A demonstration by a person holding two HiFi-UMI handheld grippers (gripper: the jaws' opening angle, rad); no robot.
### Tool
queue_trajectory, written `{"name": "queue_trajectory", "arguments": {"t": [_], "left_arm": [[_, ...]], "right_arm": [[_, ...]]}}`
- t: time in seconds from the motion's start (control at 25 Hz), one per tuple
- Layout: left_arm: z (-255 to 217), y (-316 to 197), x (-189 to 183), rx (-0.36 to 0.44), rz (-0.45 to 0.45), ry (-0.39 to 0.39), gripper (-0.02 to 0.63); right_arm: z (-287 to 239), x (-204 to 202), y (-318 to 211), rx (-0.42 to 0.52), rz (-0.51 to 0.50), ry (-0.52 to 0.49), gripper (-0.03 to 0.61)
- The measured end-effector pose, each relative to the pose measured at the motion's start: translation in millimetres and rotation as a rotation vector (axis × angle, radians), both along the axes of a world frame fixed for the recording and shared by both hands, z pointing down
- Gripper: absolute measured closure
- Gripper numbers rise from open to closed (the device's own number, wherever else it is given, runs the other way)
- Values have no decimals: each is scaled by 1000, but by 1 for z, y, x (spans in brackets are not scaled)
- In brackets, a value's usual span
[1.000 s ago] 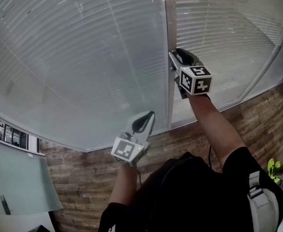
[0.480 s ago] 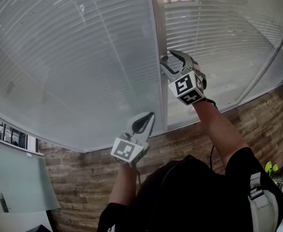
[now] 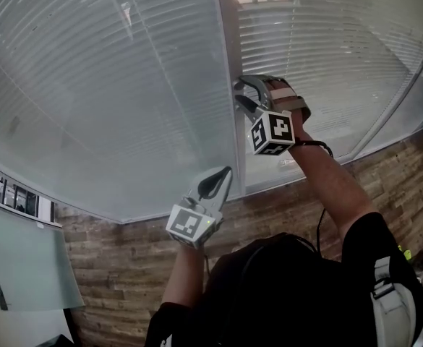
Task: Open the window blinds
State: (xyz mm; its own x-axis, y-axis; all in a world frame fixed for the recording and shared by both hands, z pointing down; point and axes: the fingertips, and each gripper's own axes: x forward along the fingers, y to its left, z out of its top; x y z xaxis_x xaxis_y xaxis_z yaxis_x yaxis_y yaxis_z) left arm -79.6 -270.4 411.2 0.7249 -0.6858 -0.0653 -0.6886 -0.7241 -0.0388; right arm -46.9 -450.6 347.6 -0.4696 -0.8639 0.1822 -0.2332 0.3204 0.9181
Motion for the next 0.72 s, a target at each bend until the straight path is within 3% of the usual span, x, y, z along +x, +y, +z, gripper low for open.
{"name": "queue_trajectory", "arguments": {"t": [0.28,0.6,0.72], "left_arm": [[-6,3,5,10,-22,11,609],[-10,6,8,5,-35,13,609],[-7,4,7,20,-43,37,609]], "right_arm": [[-2,-1,-4,70,-19,139,362],[-1,-2,-7,80,-26,165,364],[-2,-2,-7,103,-24,178,415]]}}
